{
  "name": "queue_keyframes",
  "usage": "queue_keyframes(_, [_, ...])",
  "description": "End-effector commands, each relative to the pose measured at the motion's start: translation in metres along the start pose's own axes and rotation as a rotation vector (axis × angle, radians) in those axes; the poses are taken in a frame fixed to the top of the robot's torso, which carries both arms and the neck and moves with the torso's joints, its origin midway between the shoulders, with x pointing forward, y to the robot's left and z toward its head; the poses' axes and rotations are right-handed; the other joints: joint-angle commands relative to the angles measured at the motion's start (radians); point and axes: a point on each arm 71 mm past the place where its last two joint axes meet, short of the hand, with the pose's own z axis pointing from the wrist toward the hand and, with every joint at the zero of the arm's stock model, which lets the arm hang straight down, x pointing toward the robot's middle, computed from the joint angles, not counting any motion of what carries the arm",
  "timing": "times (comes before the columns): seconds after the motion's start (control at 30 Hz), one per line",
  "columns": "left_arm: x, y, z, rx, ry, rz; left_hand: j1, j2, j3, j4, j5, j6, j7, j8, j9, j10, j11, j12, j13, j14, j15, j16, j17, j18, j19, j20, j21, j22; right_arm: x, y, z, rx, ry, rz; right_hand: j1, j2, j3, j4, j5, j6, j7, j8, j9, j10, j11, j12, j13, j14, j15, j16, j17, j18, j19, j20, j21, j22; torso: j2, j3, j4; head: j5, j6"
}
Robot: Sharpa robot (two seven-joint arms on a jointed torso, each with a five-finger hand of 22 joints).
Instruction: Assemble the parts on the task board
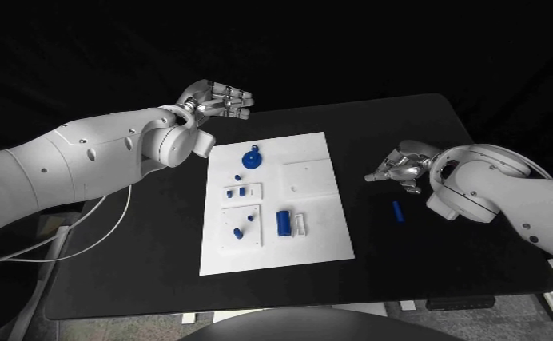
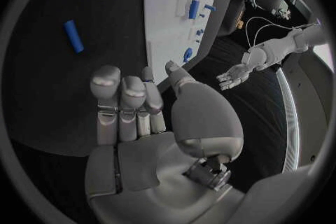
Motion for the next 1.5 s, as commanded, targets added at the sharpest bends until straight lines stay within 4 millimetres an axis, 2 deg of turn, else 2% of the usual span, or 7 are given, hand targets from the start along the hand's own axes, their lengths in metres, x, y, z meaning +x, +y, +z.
queue_keyframes(0.03, [-0.001, -0.001, -0.002, 0.026, -0.007, -0.014, 0.001, 0.006, -0.006, -0.001, -0.003, -0.001, -0.005, -0.001, -0.001, 0.007, 0.000, 0.002, 0.000, 0.008, -0.002, -0.001, 0.001, -0.011, 0.007, 0.000, -0.002, -0.004, -0.002, -0.008, -0.001, 0.037, 0.021, -0.021, 0.003, -0.008, 0.010, -0.001, -0.003, -0.005, 0.001, -0.001, -0.003, -0.003, 0.005, -0.010, 0.015, -0.003, 0.007, -0.002, -0.003, 0.002, 0.055, 0.009, -0.005, 0.052, 0.000, -0.0009, 0.0005, -0.023, 0.006])
queue_keyframes(0.17, [-0.003, 0.001, -0.003, 0.024, -0.012, -0.016, 0.000, 0.006, -0.004, -0.001, -0.003, -0.001, -0.005, -0.001, -0.001, 0.015, -0.003, 0.002, 0.000, 0.012, -0.004, 0.000, 0.002, -0.013, 0.008, -0.001, -0.001, -0.009, -0.008, -0.019, 0.000, 0.083, -0.013, -0.066, 0.008, -0.026, 0.043, 0.009, -0.023, -0.003, 0.001, 0.000, -0.007, -0.002, 0.005, -0.010, 0.013, -0.002, 0.008, -0.003, -0.004, 0.001, 0.056, 0.010, -0.005, 0.054, -0.001, -0.0022, -0.0008, -0.055, 0.018])
queue_keyframes(0.33, [-0.003, 0.002, -0.004, 0.020, -0.013, -0.017, 0.000, 0.006, -0.004, -0.001, -0.003, -0.001, -0.005, -0.001, -0.001, 0.015, -0.003, 0.002, 0.000, 0.012, -0.004, 0.000, 0.002, -0.013, 0.008, -0.001, -0.001, -0.009, -0.014, -0.036, 0.001, 0.183, -0.019, -0.163, 0.005, -0.057, 0.126, 0.023, -0.079, -0.003, 0.004, 0.000, -0.010, -0.006, 0.006, -0.016, 0.008, -0.002, 0.010, -0.003, -0.005, -0.001, 0.055, 0.012, -0.007, 0.055, 0.000, -0.0049, 0.0013, -0.078, 0.024])
queue_keyframes(0.5, [-0.003, 0.002, -0.004, 0.018, -0.013, -0.017, -0.001, 0.005, -0.003, 0.000, -0.002, -0.002, -0.005, -0.001, -0.001, 0.014, -0.002, 0.002, 0.000, 0.013, -0.004, -0.001, 0.002, -0.015, 0.009, -0.002, -0.001, -0.013, -0.015, -0.046, 0.002, 0.252, -0.003, -0.228, -0.009, -0.068, 0.135, 0.044, -0.103, -0.026, 0.009, -0.001, -0.023, -0.006, 0.011, -0.014, 0.008, -0.002, 0.014, -0.001, -0.004, 0.000, 0.056, 0.015, -0.006, 0.057, 0.001, -0.0038, -0.0005, -0.098, 0.025])
queue_keyframes(0.93, [-0.001, 0.001, -0.004, 0.031, -0.003, -0.021, -0.012, -0.001, -0.013, 0.006, -0.010, -0.003, -0.005, -0.001, -0.001, 0.012, -0.001, 0.002, 0.000, 0.011, -0.002, -0.001, 0.002, -0.016, 0.010, 0.000, -0.001, -0.028, 0.009, -0.051, 0.007, 0.308, 0.102, -0.380, -0.055, -0.073, 0.147, 0.091, -0.137, -0.025, 0.010, 0.000, -0.049, -0.006, 0.012, -0.007, 0.009, -0.001, 0.016, 0.004, -0.001, 0.002, 0.056, 0.019, -0.006, 0.060, 0.001, -0.0065, 0.0032, -0.131, 0.019])
queue_keyframes(1.27, [-0.003, 0.001, -0.005, 0.033, -0.004, -0.022, -0.007, 0.003, -0.035, 0.013, -0.012, -0.004, -0.005, -0.001, -0.001, 0.011, -0.001, 0.002, 0.000, 0.011, -0.002, 0.000, 0.003, -0.017, 0.015, 0.000, -0.001, -0.053, 0.032, -0.048, 0.016, 0.309, 0.143, -0.416, -0.063, -0.068, 0.144, 0.086, -0.138, -0.024, 0.010, 0.000, -0.053, -0.006, 0.012, -0.006, 0.009, -0.002, 0.017, 0.002, -0.002, 0.002, 0.056, 0.019, -0.009, 0.060, 0.001, -0.0069, 0.0051, -0.143, 0.019])
queue_keyframes(1.5, [-0.003, 0.002, -0.005, 0.030, -0.002, -0.023, -0.007, 0.003, -0.035, 0.013, -0.012, -0.004, -0.005, -0.001, -0.001, 0.011, -0.001, 0.002, 0.000, 0.011, -0.002, 0.000, 0.003, -0.017, 0.015, 0.000, -0.001, -0.053, 0.041, -0.049, 0.023, 0.320, 0.152, -0.443, -0.070, -0.039, 0.134, 0.039, -0.129, -0.020, 0.010, 0.000, -0.058, -0.007, 0.012, -0.005, 0.009, -0.001, 0.017, 0.003, -0.003, 0.001, 0.056, 0.019, -0.011, 0.061, 0.001, -0.0083, 0.0039, -0.144, 0.020])
